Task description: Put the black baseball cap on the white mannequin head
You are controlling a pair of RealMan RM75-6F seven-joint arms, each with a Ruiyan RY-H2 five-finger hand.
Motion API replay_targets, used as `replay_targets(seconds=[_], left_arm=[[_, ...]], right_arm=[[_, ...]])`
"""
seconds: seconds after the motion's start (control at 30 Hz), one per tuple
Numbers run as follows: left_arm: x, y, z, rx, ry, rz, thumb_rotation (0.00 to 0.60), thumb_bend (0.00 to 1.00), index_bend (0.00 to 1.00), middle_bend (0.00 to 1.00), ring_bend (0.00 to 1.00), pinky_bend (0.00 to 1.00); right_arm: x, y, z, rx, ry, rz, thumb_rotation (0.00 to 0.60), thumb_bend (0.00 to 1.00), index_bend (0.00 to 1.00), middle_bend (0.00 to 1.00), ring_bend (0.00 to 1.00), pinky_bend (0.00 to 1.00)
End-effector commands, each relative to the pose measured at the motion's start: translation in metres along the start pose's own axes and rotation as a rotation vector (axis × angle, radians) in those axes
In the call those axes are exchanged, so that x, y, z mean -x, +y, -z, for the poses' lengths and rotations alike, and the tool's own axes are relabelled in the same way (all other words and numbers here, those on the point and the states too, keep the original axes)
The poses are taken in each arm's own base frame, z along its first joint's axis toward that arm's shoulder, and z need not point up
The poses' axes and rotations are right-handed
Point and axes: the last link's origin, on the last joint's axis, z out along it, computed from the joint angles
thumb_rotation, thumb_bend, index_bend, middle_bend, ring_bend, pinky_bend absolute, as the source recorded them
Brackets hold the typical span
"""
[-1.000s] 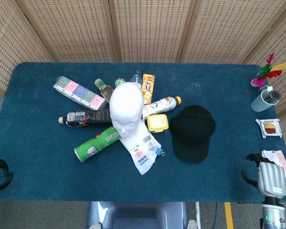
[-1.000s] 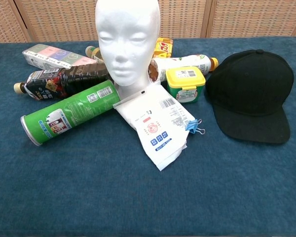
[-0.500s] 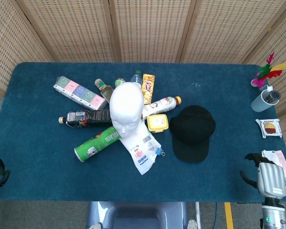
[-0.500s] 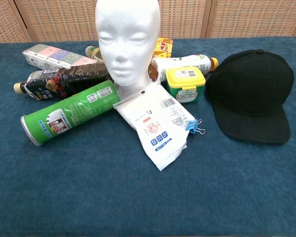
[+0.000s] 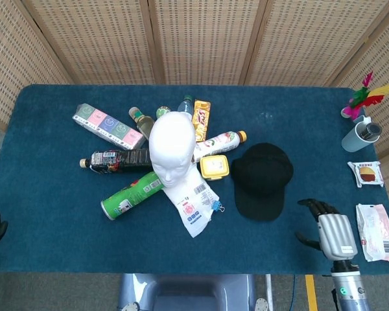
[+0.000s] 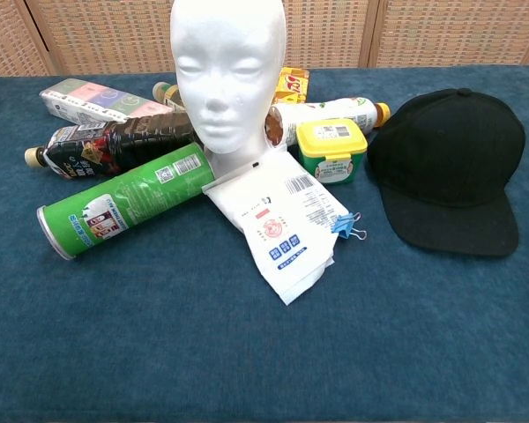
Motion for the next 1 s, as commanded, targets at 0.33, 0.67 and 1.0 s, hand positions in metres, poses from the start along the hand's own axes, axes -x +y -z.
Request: replay_targets(seconds=[0.33, 0.67, 1.0], left_arm=[[-0.010, -0.002, -0.006, -0.008, 0.011, -0.010, 0.600, 0.34, 0.66, 0.52, 0.39, 0.31], [-0.009, -0.006, -0.005, -0.020, 0.001, -0.013, 0.600, 0.34, 0.66, 0.52, 0.39, 0.31], [-0.008, -0.013, -0.002, -0.038, -0.007, -0.012, 0.600, 0.34, 0.66, 0.52, 0.39, 0.31]], right_arm=[[0.043, -0.041, -0.020, -0.113, -0.063, 0.019, 0.600, 0.16, 0.28, 0.36, 0.38, 0.41], [0.071, -0.051, -0.033, -0.143, -0.061, 0.054, 0.600, 0.16, 0.31, 0.42, 0.44, 0.43], [0.095, -0.049, -0.045, -0.139, -0.020, 0.106, 0.600, 0.16, 0.33, 0.51, 0.52, 0.46]])
